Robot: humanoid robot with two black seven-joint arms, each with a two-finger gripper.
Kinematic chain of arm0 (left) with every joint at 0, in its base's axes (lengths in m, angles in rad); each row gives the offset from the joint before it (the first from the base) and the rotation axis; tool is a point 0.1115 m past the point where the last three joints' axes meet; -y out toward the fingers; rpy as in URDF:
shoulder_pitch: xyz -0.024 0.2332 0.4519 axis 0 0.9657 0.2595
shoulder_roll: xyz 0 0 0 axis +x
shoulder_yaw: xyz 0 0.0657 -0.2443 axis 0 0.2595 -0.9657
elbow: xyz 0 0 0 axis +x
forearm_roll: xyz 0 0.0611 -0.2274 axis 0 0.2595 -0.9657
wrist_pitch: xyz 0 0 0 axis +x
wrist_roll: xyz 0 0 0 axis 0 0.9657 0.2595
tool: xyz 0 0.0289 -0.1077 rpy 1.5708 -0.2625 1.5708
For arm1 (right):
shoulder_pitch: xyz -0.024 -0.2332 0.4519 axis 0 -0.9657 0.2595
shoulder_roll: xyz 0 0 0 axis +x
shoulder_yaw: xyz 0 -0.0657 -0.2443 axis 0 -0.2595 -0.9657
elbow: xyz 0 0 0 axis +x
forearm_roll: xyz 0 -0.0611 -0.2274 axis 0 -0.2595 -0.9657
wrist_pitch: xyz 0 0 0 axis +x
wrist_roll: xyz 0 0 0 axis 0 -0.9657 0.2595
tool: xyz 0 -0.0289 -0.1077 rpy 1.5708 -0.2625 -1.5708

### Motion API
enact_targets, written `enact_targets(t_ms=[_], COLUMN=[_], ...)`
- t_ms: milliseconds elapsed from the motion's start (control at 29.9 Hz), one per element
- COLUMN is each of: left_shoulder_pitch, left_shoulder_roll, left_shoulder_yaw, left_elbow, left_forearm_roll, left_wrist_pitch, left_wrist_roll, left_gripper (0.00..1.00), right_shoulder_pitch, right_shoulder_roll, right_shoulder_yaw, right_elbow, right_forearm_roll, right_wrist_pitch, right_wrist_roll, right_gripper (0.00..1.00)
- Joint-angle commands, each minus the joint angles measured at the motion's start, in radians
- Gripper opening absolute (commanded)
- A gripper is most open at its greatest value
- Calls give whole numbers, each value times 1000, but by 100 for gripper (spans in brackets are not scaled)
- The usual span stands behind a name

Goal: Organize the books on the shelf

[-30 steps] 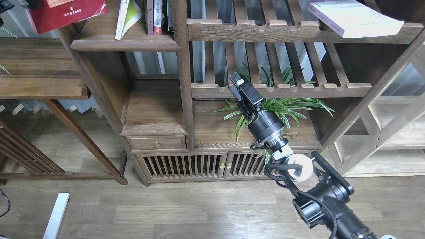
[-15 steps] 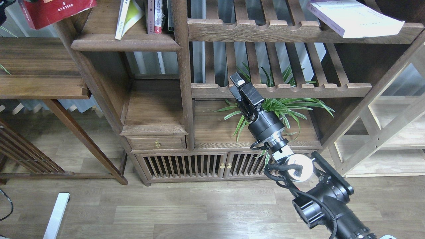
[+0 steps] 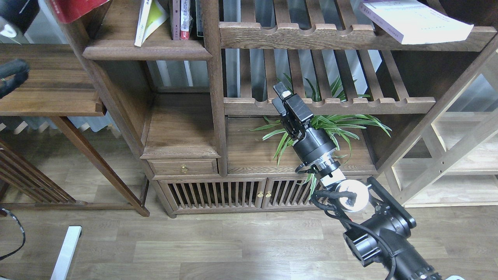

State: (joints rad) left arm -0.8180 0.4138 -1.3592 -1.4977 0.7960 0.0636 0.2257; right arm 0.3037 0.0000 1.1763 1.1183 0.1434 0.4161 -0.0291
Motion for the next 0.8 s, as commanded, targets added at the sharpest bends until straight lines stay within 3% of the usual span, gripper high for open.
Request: enact_targets(t_ms=[0,334,602,769], left_shoulder_pitch=[-10,-62,-99,-121], left_shoulder_roll=[0,-26,-29,-29], left_shoulder_yaw=[41,147,181,193], left_elbow=[2,59,129,192], left_forearm_roll=[0,2,2,0], left_wrist_pitch=[77,171,183,179], left_wrist_roll=[-28,-126,-138,-175], left_gripper=[2,2,4,8], right_shoulder_pitch=[-2,-5,-3,-3], right_shoulder_roll=[-6,-28,-20,-17], right_shoulder_yaw=[17,40,37,31], right_elbow=[0,0,-3,-8], right_forearm_roll=[2,8,15,15], right_wrist_pitch=[4,12,10,10], right_wrist_roll=[0,0,2,2], right_gripper=[76,76,76,76])
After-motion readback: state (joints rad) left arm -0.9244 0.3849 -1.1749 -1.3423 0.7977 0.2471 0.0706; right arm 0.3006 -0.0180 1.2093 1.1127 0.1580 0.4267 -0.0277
